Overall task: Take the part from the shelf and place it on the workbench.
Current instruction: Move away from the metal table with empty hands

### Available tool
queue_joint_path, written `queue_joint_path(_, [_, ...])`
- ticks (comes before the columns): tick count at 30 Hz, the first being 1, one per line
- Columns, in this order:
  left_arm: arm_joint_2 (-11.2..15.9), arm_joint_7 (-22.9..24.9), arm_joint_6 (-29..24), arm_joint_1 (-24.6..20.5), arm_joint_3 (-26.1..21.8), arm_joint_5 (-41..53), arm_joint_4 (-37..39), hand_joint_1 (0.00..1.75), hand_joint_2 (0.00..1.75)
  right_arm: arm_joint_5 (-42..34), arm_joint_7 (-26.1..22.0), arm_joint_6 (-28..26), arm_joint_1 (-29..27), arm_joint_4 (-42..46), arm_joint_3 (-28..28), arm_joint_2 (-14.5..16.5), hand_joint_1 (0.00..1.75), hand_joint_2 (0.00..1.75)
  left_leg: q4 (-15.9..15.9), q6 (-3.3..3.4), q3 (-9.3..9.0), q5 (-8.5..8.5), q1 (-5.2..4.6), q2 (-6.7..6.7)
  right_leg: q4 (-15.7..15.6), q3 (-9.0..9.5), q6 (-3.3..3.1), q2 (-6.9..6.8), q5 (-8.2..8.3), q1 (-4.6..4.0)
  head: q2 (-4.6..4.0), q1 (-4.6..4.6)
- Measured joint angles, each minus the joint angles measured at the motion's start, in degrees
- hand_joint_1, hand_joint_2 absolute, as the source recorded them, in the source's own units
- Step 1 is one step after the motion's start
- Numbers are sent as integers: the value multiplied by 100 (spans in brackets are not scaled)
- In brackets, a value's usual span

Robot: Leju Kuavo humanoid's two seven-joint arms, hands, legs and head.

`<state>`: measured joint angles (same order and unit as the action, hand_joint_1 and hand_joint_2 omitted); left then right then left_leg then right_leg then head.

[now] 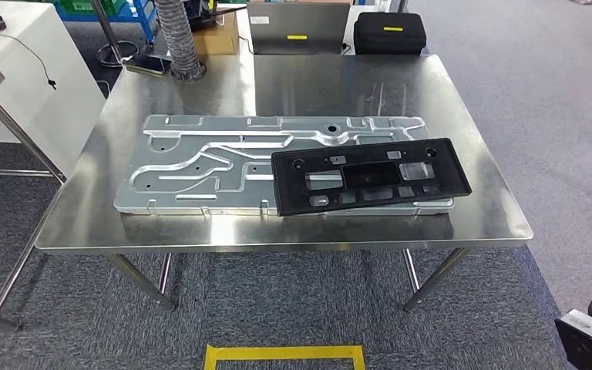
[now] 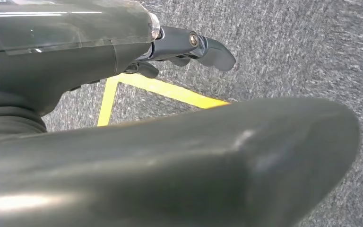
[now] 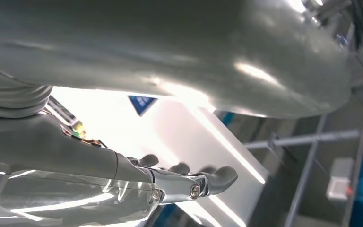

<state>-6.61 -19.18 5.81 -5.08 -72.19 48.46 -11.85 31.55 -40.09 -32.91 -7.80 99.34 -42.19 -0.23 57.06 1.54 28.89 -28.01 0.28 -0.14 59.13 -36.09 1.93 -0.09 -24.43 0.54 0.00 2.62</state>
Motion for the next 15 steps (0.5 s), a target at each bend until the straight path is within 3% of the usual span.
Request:
queue_joint_path(1, [-5, 16, -11, -5, -2, -8, 0, 0, 0, 80, 1, 45, 5, -89, -34, 33, 0, 0, -11, 33, 60, 60, 9, 15, 206, -84, 30, 5, -218, 13, 0, 0])
queue_joint_path(3, [-8, 40, -29, -7, -7, -20, 0, 0, 0, 267, 2, 101, 24, -331, -91, 92, 0, 0, -6, 65, 202, 165, -1, 31, 907, -299, 82, 5, -769, 30, -1, 0])
queue_joint_path(4, [-10, 49, -34, -4, -10, -20, 0, 0, 0, 356, 3, 112, 37, -478, -116, 122, 0, 0, -1, 63, 278, 220, -7, 36, 1244, -364, 99, 5, -944, 35, -1, 0])
queue_joint_path(5, [-13, 58, -37, -2, -13, -19, 0, 0, 0, 430, 4, 115, 49, -625, -142, 151, 0, 0, 6, 58, 352, 272, -12, 38, 1438, -352, 108, 4, -991, 37, -1, 0])
queue_joint_path(6, [-17, 67, -39, 1, -15, -18, 0, 0, 0, 493, 9, 125, 64, -775, -170, 176, 0, 0, 17, 51, 422, 319, -14, 39, 1427, -239, 107, 5, -915, 37, -1, 0])
queue_joint_path(7, [-23, 75, -40, 2, -17, -17, 0, 0, 0, 550, 16, 153, 90, -944, -206, 196, 0, 0, 32, 39, 492, 361, -16, 38, 1210, -22, 97, 4, -766, 35, -1, 0])
queue_joint_path(9, [-42, 88, -40, -2, -22, -15, 0, 0, 0, 646, 29, 230, 177, -1345, -297, 219, 0, 0, 72, 1, 603, 439, -23, 38, 376, 591, 44, 6, -581, 18, 0, 0])
queue_joint_path(11, [-60, 91, -35, -6, -26, -14, 0, 0, 0, 771, 30, 245, 261, -1816, -417, 221, 0, 0, 79, -58, 650, 523, -26, 36, -221, 960, -34, 8, -595, -18, -1, 2])
queue_joint_path(13, [-73, 90, -30, 3, -29, -6, 0, 0, 0, 912, 30, 208, 322, -2330, -562, 202, 0, 0, 48, -129, 654, 615, -18, 33, -318, 965, -113, 9, -567, -48, -1, 3])
queue_joint_path(15, [-79, 86, -29, 21, -34, 14, 0, 0, 0, 1029, 30, 171, 407, -2902, -722, 169, 0, 0, 122, -197, 701, 524, -1, 27, -356, 897, -194, -7, -452, -35, -1, 2])
